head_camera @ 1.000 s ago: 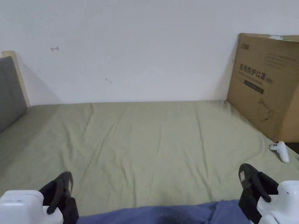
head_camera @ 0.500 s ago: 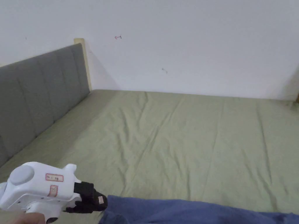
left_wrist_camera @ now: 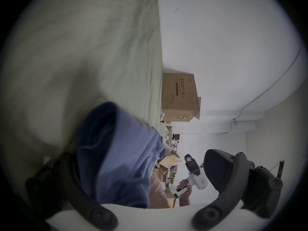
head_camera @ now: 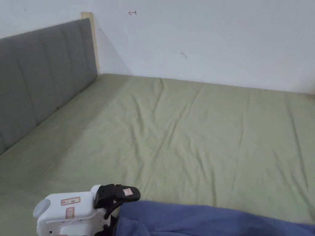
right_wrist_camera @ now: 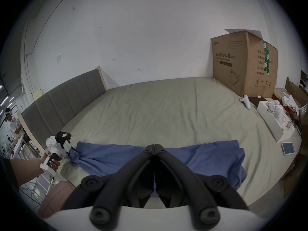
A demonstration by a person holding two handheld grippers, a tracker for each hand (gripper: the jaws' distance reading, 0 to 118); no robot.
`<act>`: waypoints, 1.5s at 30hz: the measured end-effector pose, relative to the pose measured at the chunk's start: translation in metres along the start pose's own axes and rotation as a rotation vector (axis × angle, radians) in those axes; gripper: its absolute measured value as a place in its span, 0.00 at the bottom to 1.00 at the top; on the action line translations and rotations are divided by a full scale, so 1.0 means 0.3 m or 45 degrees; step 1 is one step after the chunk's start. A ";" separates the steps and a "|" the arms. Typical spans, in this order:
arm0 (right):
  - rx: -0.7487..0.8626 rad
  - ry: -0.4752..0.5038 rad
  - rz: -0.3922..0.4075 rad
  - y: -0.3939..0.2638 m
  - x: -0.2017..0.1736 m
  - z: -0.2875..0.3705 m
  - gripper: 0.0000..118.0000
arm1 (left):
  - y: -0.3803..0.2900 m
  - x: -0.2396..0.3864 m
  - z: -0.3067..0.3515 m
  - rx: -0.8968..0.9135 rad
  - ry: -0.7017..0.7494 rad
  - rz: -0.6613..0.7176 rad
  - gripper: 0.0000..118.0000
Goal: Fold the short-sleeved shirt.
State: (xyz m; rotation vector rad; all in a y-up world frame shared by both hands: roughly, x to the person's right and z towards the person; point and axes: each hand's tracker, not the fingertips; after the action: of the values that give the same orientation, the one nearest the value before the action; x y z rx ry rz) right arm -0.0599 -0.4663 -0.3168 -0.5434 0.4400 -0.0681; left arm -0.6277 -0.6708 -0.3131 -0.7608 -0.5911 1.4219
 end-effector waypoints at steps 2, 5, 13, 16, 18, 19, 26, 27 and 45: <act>-0.014 0.008 0.008 0.005 -0.046 -0.017 0.00 | 0.008 0.000 -0.018 0.023 0.089 -0.100 0.48; -0.052 0.031 0.009 0.002 -0.082 -0.042 0.00 | 0.032 -0.056 -0.045 0.081 0.642 -0.209 0.05; -0.136 0.092 0.075 -0.024 -0.097 -0.041 0.00 | -0.168 0.424 -0.191 -0.066 1.291 -1.011 0.06; -0.127 0.105 0.076 -0.032 -0.082 -0.009 0.00 | -0.265 0.515 -0.205 0.029 1.769 -1.228 0.07; -0.116 0.115 0.053 -0.034 -0.059 0.018 0.00 | -0.313 0.534 -0.234 0.064 2.131 -1.419 0.07; -0.111 0.119 0.041 -0.035 -0.049 0.031 0.00 | -0.326 0.551 -0.236 0.077 2.206 -1.484 0.07; -0.080 0.095 -0.036 -0.047 0.094 0.089 0.00 | -0.299 0.587 -0.434 -0.017 1.034 -0.626 0.07; -0.070 0.087 -0.054 -0.049 0.114 0.101 0.00 | -0.306 0.587 -0.503 -0.048 0.997 -0.620 0.07; -0.058 0.034 -0.223 -0.101 0.279 0.153 0.00 | -0.395 0.640 -0.593 0.056 0.897 -0.848 0.01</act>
State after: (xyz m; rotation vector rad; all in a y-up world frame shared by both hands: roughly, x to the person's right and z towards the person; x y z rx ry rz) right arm 0.0368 -0.4849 -0.2984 -0.6254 0.4203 -0.2341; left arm -0.4009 -0.4987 -0.3516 -0.8594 -0.2156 0.4953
